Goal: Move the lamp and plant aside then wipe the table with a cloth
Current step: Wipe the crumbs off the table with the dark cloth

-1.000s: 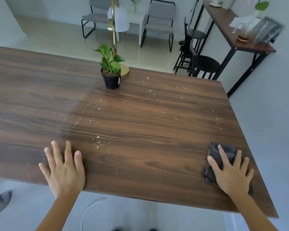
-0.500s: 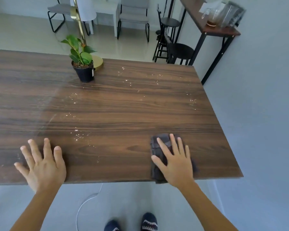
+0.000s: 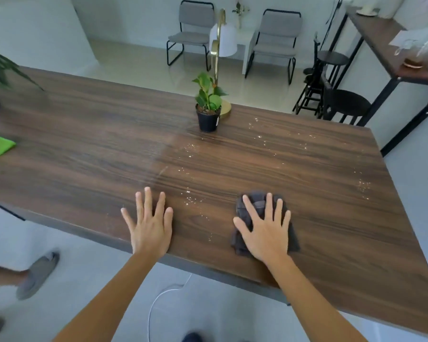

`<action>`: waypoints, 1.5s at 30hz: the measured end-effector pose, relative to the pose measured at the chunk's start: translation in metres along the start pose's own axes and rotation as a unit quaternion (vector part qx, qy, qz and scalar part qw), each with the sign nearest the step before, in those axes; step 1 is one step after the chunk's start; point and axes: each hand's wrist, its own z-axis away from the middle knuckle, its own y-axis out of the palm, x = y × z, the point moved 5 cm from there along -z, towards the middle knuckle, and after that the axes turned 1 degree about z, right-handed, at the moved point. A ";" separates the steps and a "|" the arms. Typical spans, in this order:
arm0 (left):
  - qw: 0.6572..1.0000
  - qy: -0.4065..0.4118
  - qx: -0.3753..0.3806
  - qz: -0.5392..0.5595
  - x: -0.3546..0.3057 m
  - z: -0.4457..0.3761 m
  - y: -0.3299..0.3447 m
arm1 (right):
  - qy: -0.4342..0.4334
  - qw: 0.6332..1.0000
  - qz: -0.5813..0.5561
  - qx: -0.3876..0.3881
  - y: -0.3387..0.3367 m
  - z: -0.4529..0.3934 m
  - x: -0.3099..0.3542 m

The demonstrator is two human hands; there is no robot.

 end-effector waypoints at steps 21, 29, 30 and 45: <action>0.999 -0.029 -0.035 0.025 0.112 -0.056 -0.022 | -0.252 0.968 0.000 0.020 0.025 -0.030 0.202; 0.999 -0.030 -0.033 0.015 0.111 -0.057 -0.021 | -0.027 0.999 0.029 0.031 -0.011 -0.054 0.006; 0.999 -0.032 -0.034 0.016 0.111 -0.057 -0.021 | 0.029 0.999 0.024 0.022 -0.015 -0.081 0.006; 0.997 -0.038 -0.046 0.045 0.114 -0.057 -0.021 | -0.283 0.957 -0.001 0.059 0.015 -0.100 0.200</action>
